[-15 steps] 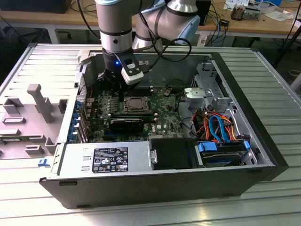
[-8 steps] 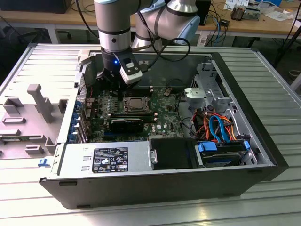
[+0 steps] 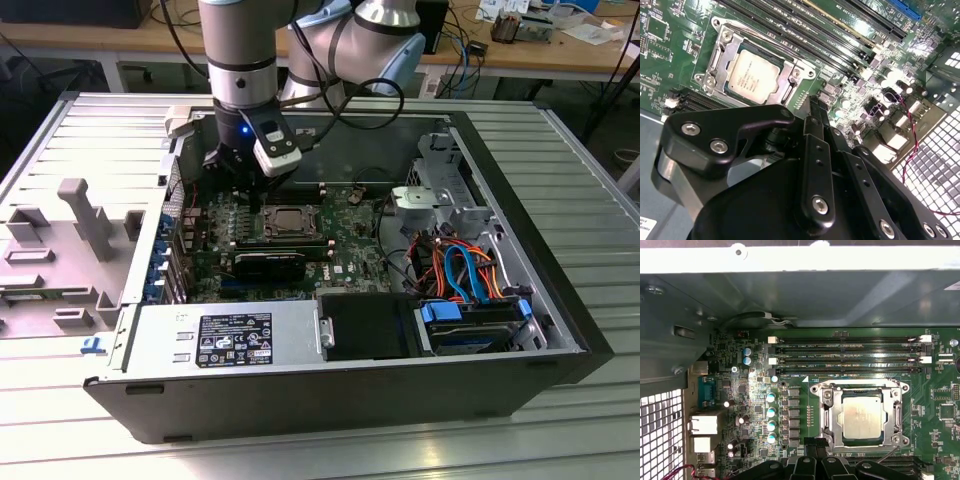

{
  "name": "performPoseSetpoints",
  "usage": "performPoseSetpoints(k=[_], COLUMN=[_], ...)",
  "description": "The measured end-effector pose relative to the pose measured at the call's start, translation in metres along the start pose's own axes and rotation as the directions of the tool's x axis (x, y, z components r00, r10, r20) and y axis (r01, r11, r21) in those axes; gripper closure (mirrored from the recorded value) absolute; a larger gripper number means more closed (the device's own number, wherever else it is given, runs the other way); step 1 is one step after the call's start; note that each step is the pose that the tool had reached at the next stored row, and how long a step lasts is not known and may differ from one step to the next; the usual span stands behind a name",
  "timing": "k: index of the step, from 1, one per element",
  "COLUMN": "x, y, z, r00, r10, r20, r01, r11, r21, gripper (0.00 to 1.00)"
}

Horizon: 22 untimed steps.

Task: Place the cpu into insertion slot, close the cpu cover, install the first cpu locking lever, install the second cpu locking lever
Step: 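Install the first cpu locking lever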

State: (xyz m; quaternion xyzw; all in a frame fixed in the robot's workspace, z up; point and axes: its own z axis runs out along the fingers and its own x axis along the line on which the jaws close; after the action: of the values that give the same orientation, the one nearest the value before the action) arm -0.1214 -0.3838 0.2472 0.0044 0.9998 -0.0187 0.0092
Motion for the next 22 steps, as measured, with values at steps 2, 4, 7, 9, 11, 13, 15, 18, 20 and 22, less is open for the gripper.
performPoseSetpoints(k=[2,4,7,9,11,13,15,18,20,22], x=[0.0002,0.0004,0.0007,0.0011,0.0019,0.0023,0.0024,0.0027,0.0028,0.003], y=[0.0,0.0,-0.0001,-0.0001,-0.0001,0.0,0.0006,0.0018,0.0026,0.0036], z=[-0.0007,-0.0013,-0.0022,-0.0026,-0.0032,-0.0034,-0.004,-0.0059,-0.0073,-0.0087], r00=[1.0,1.0,1.0,1.0,1.0,1.0,1.0,1.0,1.0,1.0], r10=[0.0,0.0,0.0,0.0,0.0,0.0,0.0,0.0,0.0,0.0], r20=[0.0,0.0,-0.0001,0.0001,-0.0001,0.0,-0.0002,-0.0001,-0.0002,-0.0001], r01=[0.0,0.0,0.0,0.0,0.0,0.0,0.0,0.0,0.0,0.0], r11=[1.0,1.0,1.0,1.0,1.0,1.0,1.0,1.0,1.0,1.0], r21=[-0.0003,-0.0007,-0.001,-0.0016,-0.0019,-0.005,-0.0078,-0.0088,-0.0087,-0.0088], gripper=[0.89,0.89,0.89,0.89,0.89,0.89,0.89,0.89,0.89,0.89])
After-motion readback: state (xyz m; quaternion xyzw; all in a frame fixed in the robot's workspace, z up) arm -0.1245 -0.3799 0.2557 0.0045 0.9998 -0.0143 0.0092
